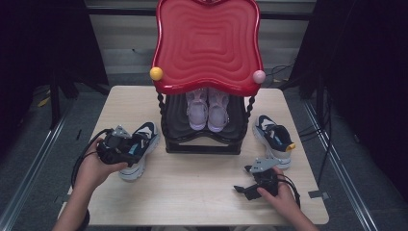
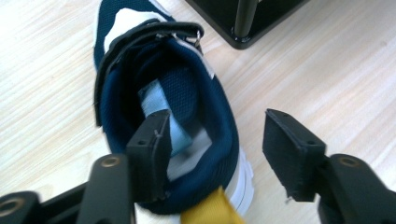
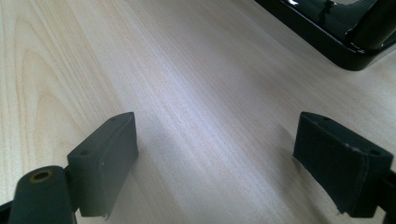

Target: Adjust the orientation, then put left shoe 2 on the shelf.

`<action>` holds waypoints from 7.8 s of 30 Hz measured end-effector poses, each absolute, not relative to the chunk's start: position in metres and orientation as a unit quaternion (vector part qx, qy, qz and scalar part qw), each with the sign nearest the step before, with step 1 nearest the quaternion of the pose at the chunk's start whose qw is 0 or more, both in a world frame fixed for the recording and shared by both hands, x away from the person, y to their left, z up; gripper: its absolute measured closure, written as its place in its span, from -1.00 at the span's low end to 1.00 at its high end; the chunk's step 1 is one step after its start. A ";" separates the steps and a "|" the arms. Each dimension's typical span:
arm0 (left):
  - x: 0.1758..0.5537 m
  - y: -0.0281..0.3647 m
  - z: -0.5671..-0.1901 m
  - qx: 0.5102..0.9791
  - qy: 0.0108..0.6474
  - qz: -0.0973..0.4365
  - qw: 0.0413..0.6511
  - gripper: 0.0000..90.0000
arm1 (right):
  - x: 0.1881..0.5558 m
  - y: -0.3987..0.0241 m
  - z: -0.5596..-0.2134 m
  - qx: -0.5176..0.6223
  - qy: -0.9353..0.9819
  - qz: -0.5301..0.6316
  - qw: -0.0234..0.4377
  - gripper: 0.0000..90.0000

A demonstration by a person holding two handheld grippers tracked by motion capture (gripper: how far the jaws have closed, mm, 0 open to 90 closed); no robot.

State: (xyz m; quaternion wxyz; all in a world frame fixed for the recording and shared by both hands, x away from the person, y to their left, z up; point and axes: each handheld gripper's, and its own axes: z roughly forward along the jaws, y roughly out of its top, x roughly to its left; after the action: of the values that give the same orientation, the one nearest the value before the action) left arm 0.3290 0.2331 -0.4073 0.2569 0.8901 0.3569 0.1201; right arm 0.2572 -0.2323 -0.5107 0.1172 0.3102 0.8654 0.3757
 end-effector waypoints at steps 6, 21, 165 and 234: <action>0.323 0.234 -0.409 0.903 0.334 0.117 0.244 -0.13 | 0.257 -0.232 -0.511 0.310 0.865 0.376 0.117 -0.71; 0.325 0.216 -0.414 0.914 0.324 0.094 0.224 0.32 | 0.257 -0.232 -0.511 0.310 0.865 0.376 0.117 -0.71; 0.357 0.154 -0.374 0.967 0.248 -0.047 0.031 0.62 | 0.258 -0.232 -0.511 0.310 0.865 0.377 0.120 -0.71; 0.339 0.124 -0.149 0.972 0.211 0.085 0.058 0.62 | 0.257 -0.232 -0.511 0.311 0.865 0.376 0.116 -0.71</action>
State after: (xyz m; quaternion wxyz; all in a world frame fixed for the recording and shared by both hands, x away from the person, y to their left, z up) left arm 0.3387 0.1238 -0.1490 0.0580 0.9721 0.2110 0.0850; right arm 0.2572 -0.2322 -0.5107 0.1163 0.3112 0.8651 0.3758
